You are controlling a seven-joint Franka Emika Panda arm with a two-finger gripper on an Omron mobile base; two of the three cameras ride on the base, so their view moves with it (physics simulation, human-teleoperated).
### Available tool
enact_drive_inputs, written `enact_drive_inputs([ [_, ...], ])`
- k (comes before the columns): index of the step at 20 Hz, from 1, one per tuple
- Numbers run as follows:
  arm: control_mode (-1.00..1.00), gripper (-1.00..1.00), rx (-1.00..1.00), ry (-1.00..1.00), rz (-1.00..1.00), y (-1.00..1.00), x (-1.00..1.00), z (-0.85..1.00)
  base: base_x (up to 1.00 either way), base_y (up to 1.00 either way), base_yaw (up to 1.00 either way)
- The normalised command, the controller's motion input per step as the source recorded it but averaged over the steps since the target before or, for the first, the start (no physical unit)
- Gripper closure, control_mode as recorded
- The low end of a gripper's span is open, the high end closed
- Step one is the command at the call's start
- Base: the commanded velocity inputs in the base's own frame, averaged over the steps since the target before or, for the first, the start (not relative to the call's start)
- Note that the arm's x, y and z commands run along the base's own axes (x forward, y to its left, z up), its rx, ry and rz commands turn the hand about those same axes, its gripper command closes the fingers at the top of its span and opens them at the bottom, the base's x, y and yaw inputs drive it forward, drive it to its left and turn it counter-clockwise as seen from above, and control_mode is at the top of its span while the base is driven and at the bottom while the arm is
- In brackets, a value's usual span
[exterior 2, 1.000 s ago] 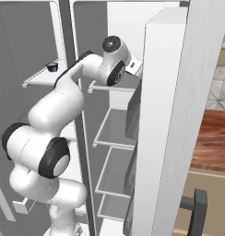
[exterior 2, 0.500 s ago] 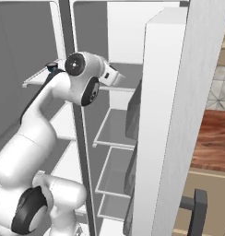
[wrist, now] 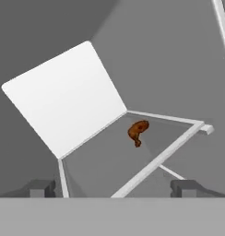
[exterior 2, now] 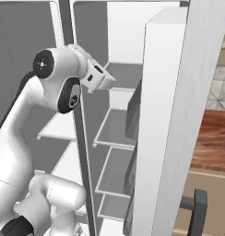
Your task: Pick up the frozen chicken drumstick from the freezer, place it on any shelf in the fridge, and close the fridge and freezer doors when done.
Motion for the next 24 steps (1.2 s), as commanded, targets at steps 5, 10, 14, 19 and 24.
enact_drive_inputs([
  [5, -1.00, -1.00, 0.05, 0.27, 0.00, 0.09, -1.00, -0.11, 0.00, 0.00, 0.00],
  [10, -1.00, -1.00, 0.04, 0.31, 0.11, 0.14, -1.00, -0.40, 0.00, 0.00, 0.00],
  [14, -1.00, -1.00, -0.13, 0.01, 0.24, 0.32, -0.88, -0.02, 0.00, 0.00, 0.00],
  [19, -1.00, -1.00, -0.25, -0.04, 0.30, 0.60, -0.13, -0.18, 0.00, 0.00, 0.00],
  [24, -1.00, -1.00, -0.19, 0.08, 0.21, 0.48, 0.00, -0.05, 0.00, 0.00, 0.00],
])
